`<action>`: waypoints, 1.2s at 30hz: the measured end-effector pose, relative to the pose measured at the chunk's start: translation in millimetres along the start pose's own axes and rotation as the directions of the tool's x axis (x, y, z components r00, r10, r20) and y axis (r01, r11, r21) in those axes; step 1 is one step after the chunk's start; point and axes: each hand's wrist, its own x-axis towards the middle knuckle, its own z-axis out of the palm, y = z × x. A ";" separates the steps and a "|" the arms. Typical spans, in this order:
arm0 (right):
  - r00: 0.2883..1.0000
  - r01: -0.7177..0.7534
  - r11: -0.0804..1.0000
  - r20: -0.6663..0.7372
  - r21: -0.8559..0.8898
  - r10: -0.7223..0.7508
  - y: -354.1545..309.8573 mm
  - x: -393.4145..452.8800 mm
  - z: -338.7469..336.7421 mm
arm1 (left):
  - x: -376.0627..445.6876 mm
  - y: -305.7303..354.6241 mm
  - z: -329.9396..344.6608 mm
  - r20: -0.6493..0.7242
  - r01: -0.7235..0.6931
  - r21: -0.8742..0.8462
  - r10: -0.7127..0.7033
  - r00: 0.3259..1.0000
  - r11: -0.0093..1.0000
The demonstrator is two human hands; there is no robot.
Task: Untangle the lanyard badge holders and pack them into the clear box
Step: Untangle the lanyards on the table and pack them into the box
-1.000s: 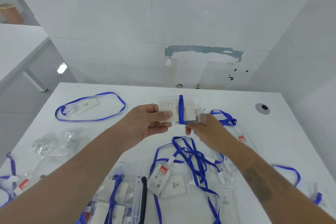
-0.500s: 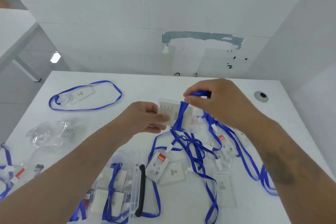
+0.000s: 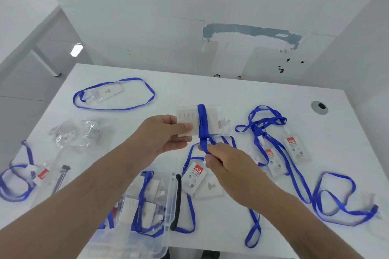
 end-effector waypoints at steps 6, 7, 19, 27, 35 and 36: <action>0.977 0.134 0.966 -0.134 -0.221 -0.166 -37.4 -8.2 -23.3 | -21.4 -23.3 -29.4 -0.050 -0.029 0.280 0.045 0.998 0.959; 0.970 0.140 0.975 -0.172 -0.175 -0.170 -39.2 -4.0 -26.9 | -25.6 -25.4 -34.0 -0.034 -0.017 0.290 0.028 0.999 0.957; 0.984 0.103 0.984 0.129 0.149 -0.122 -80.7 38.1 45.7 | -71.8 -57.9 -130.6 0.047 0.136 0.326 -0.160 0.986 0.935; 0.946 0.036 0.983 0.311 0.182 -0.092 -98.1 59.0 120.8 | -72.1 -83.7 -175.2 -0.197 0.190 0.407 -0.118 0.973 0.893; 0.943 -0.041 0.988 0.332 0.146 -0.010 -100.3 86.4 180.4 | -66.1 -89.5 -176.2 -0.277 0.044 0.409 0.079 0.958 0.912; 0.939 -0.042 0.991 0.344 0.128 -0.004 -100.9 88.8 187.4 | -65.8 -91.5 -176.2 -0.277 0.041 0.404 0.080 0.957 0.914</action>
